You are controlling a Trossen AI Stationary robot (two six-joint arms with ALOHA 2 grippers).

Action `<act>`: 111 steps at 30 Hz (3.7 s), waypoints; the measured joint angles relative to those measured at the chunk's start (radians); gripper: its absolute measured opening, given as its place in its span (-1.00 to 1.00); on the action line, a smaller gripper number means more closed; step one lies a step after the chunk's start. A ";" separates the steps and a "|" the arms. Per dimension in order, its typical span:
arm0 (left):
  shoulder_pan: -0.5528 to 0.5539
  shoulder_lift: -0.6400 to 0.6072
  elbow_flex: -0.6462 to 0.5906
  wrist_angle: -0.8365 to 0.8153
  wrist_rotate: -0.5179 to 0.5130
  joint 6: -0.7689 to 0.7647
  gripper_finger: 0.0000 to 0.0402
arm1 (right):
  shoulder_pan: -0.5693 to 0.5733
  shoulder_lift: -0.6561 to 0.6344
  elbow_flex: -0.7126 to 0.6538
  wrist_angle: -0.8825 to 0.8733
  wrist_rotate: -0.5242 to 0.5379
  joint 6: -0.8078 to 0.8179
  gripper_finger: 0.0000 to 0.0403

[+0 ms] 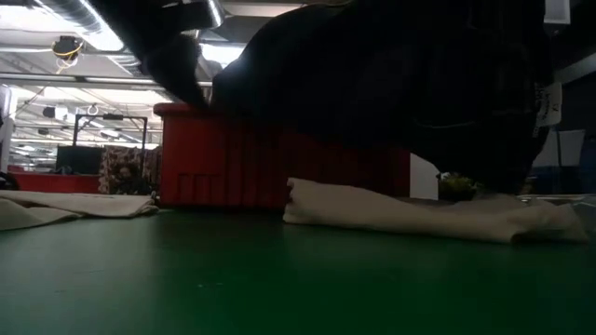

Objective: Fold Laundry from Bin
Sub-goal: Fold the dark blue jeans

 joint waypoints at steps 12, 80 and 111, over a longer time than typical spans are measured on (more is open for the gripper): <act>0.035 0.000 -0.002 0.211 0.046 0.083 -0.24 | 0.000 0.000 0.000 0.000 0.000 -0.003 -0.81; 0.154 0.020 0.000 0.450 0.054 0.245 0.14 | 0.000 -0.004 0.067 0.088 -0.011 -0.160 -0.81; 0.180 0.032 0.003 0.472 0.013 0.219 -0.99 | 0.000 -0.006 0.067 0.089 -0.011 -0.160 -0.81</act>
